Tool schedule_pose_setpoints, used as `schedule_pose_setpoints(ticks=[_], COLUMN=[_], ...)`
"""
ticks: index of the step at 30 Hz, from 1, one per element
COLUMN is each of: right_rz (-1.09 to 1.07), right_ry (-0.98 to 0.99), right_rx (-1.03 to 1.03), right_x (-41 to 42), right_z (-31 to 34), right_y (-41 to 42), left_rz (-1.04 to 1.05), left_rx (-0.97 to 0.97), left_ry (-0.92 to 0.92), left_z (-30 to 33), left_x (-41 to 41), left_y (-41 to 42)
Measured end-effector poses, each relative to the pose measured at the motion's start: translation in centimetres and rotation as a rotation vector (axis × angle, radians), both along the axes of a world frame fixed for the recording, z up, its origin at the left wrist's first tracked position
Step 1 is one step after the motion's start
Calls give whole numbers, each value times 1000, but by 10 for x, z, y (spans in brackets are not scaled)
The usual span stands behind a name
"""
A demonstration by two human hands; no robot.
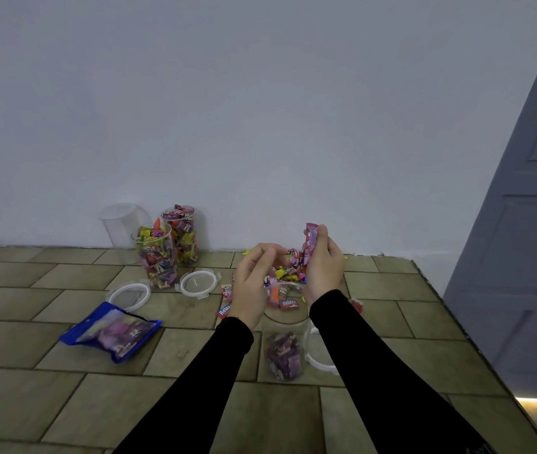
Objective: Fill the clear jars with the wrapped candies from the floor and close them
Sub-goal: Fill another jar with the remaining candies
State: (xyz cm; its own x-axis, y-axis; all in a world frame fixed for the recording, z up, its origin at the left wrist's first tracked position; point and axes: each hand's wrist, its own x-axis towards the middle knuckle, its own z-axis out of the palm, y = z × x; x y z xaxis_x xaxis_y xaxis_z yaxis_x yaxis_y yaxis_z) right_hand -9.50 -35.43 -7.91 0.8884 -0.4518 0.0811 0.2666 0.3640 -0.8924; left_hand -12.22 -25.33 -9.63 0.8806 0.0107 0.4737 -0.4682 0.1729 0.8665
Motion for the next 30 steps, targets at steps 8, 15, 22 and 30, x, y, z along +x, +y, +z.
schedule_pose_setpoints(ticks=[8,15,22,30], right_rz=[-36,71,131,84], right_ry=[3,-39,-104,-167], right_rx=[-40,-145,-368,-345], right_x=[-2,1,-6,-9], right_z=[0,5,1,0], right_y=[-2,2,-1,7], left_rz=[-130,-117,-90,-46], left_rx=[-174,-251,-237,-217], left_ry=[490,491,495,490], left_z=[-51,-72,-76,-74], left_x=[-11,1,14,18], left_y=[-4,-9,-1,1])
